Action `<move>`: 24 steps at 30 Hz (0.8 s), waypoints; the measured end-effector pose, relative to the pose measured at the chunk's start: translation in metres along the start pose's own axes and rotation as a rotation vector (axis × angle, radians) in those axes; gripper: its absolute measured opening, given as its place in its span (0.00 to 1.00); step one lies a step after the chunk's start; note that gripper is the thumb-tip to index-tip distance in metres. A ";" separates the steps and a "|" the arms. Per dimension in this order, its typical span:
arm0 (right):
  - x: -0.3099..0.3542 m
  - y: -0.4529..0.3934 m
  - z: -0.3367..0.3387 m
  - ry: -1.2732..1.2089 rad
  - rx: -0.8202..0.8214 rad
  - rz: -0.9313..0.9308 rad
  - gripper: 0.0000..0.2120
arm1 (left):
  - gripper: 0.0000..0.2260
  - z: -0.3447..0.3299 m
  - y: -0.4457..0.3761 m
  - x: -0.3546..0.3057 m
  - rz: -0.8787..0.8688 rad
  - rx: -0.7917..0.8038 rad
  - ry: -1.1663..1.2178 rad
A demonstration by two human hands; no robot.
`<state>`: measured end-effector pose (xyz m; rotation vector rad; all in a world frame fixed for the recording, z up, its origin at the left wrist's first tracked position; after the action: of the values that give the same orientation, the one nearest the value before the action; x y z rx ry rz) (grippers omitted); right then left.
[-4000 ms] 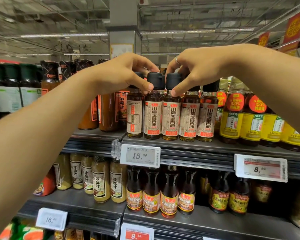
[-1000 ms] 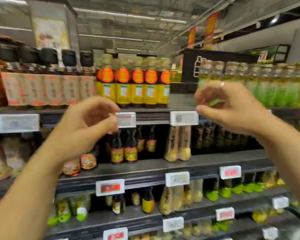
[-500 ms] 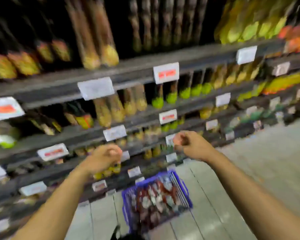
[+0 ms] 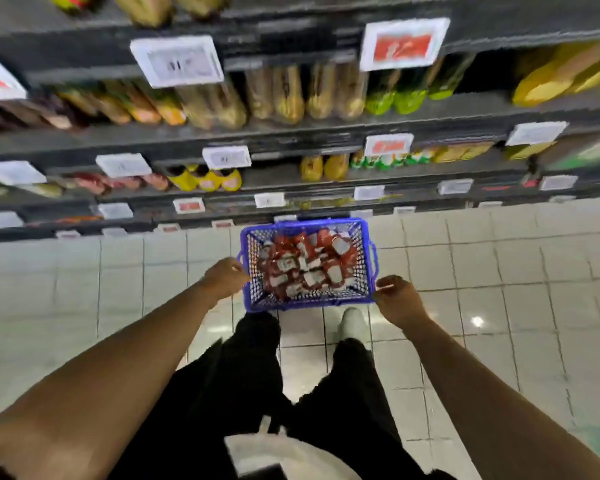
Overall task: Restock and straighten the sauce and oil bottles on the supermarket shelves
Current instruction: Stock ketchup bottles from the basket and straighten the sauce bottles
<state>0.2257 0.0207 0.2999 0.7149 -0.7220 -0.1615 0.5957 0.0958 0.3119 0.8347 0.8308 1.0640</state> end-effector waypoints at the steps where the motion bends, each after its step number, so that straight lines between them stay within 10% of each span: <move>1: -0.014 -0.016 -0.006 0.000 0.024 0.000 0.11 | 0.13 -0.010 -0.010 0.012 0.053 -0.056 0.046; 7: -0.111 -0.116 -0.048 0.000 0.052 0.005 0.30 | 0.39 -0.127 -0.101 0.079 0.286 -0.260 0.186; 13: -0.178 -0.250 -0.066 0.113 -0.251 0.074 0.61 | 0.55 -0.212 -0.239 0.086 0.278 -0.600 -0.026; 17: -0.211 -0.337 -0.104 0.082 -0.161 0.050 0.55 | 0.54 -0.179 -0.339 0.090 0.248 -0.725 0.113; 24: -0.254 -0.395 -0.136 -0.151 -0.186 -0.145 0.14 | 0.14 -0.135 -0.416 0.118 0.213 -0.452 0.230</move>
<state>0.1644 -0.1092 -0.1673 0.5812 -0.7879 -0.4132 0.6704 0.1221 -0.1340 0.4277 0.6612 1.4887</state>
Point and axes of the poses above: each hand's wrist, its own y-axis away from the middle knuckle, its own z-axis out of the back of the hand, x = y × z, the point moved 5 cm from there along -y, towards the middle knuckle, and after that the axes turned 8 degrees about z, right-handed, at the moved point
